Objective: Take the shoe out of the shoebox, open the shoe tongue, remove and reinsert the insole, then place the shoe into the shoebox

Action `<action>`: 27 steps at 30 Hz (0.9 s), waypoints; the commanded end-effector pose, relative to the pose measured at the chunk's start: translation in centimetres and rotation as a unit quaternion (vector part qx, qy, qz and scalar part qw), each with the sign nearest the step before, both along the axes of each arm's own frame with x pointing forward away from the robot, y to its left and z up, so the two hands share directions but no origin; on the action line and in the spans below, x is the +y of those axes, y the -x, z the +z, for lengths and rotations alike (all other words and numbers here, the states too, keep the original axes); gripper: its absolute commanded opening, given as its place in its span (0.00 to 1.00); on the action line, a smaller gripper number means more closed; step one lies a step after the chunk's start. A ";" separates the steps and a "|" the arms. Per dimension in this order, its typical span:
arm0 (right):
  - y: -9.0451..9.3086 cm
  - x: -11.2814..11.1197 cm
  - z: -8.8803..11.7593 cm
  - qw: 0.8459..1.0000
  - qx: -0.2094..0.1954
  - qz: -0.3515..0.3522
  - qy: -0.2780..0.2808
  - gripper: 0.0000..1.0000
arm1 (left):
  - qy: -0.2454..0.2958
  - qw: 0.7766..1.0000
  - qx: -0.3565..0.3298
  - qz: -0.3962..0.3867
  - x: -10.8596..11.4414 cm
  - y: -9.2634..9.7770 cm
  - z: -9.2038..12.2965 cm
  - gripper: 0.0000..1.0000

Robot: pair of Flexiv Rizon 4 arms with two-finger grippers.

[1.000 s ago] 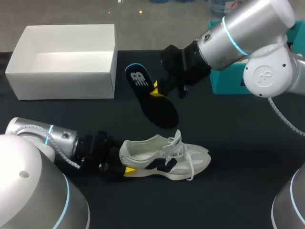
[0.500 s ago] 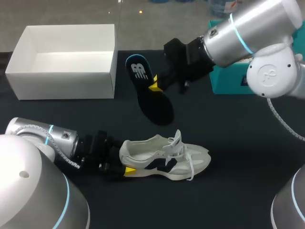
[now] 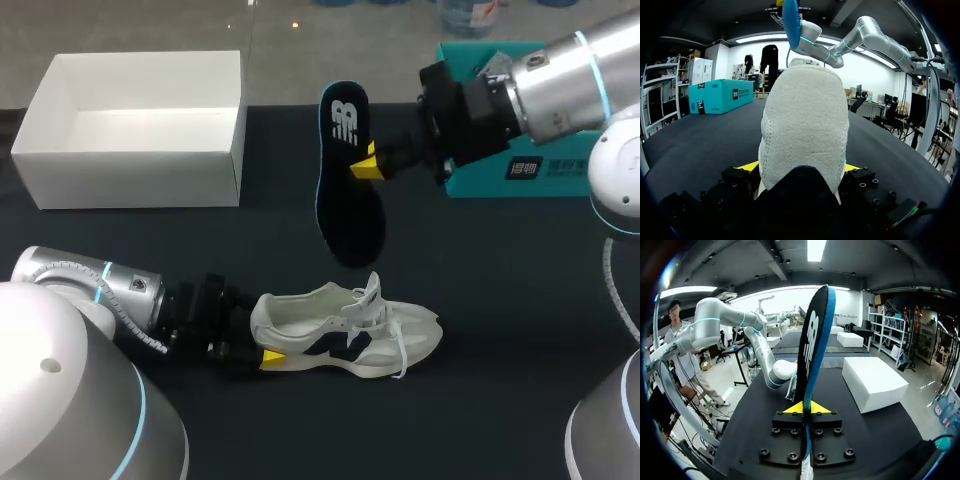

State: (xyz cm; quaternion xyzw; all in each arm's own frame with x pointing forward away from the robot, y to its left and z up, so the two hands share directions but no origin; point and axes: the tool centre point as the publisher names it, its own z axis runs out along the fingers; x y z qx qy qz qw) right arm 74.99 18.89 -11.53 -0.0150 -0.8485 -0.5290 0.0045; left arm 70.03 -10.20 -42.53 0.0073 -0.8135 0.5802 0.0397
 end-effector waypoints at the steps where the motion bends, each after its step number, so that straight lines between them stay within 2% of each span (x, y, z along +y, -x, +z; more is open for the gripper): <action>1: 2.7 -3.0 1.3 1.000 0.004 -0.022 -0.005 0.00 | -0.001 1.000 0.000 0.000 -0.1 -0.1 -0.2 0.00; 12: 6.9 -5.6 4.0 0.997 0.062 -0.053 0.012 0.00 | -0.001 1.000 0.000 0.000 -0.1 -0.1 -0.2 0.00; 14: 7.0 -5.8 4.4 0.996 0.048 -0.068 0.021 0.00 | -0.001 1.000 0.000 0.000 -0.1 -0.1 -0.2 0.00; 27: 7.0 -5.8 4.4 0.996 0.048 -0.068 0.021 0.00 | -0.001 1.000 0.000 0.000 -0.1 -0.1 -0.2 0.00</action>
